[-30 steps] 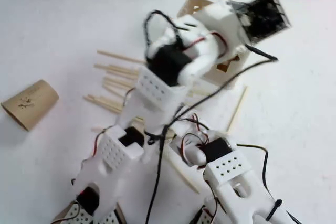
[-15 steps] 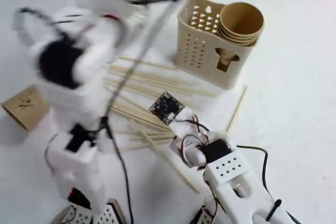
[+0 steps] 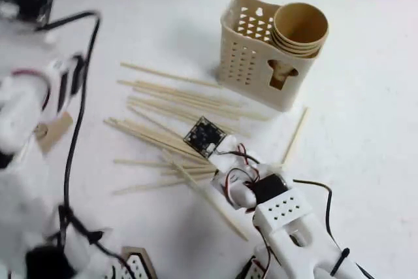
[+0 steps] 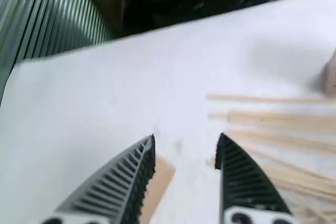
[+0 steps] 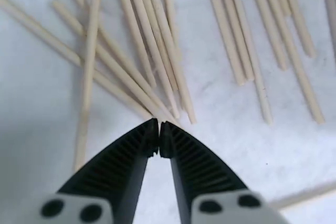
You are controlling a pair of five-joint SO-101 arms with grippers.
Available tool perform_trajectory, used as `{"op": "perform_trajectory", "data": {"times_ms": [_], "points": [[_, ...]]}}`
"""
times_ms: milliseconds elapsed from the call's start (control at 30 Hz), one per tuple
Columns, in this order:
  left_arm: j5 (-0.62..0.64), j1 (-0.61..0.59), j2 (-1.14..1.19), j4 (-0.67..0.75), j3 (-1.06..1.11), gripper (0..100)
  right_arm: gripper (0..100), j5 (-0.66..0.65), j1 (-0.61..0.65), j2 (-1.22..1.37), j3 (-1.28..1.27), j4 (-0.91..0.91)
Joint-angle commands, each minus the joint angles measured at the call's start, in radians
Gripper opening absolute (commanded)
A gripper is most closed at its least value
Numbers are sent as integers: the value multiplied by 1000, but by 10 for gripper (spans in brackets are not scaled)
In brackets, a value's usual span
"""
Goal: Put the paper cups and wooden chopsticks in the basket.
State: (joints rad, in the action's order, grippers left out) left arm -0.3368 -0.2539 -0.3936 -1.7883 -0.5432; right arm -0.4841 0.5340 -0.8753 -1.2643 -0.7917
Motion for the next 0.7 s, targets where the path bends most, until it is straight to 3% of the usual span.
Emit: {"op": "perform_trajectory", "data": {"times_ms": [0, 333, 667], "points": [[5, -157, -194, 5, 252, 238, 25, -11, 7, -19, 6, 13], [0, -483, -188, 86, 582, 262, 25, -11, 7, -19, 6, 12], [-40, -657, -13, 328, 835, 282, 25, -11, 7, -19, 5, 12]]}}
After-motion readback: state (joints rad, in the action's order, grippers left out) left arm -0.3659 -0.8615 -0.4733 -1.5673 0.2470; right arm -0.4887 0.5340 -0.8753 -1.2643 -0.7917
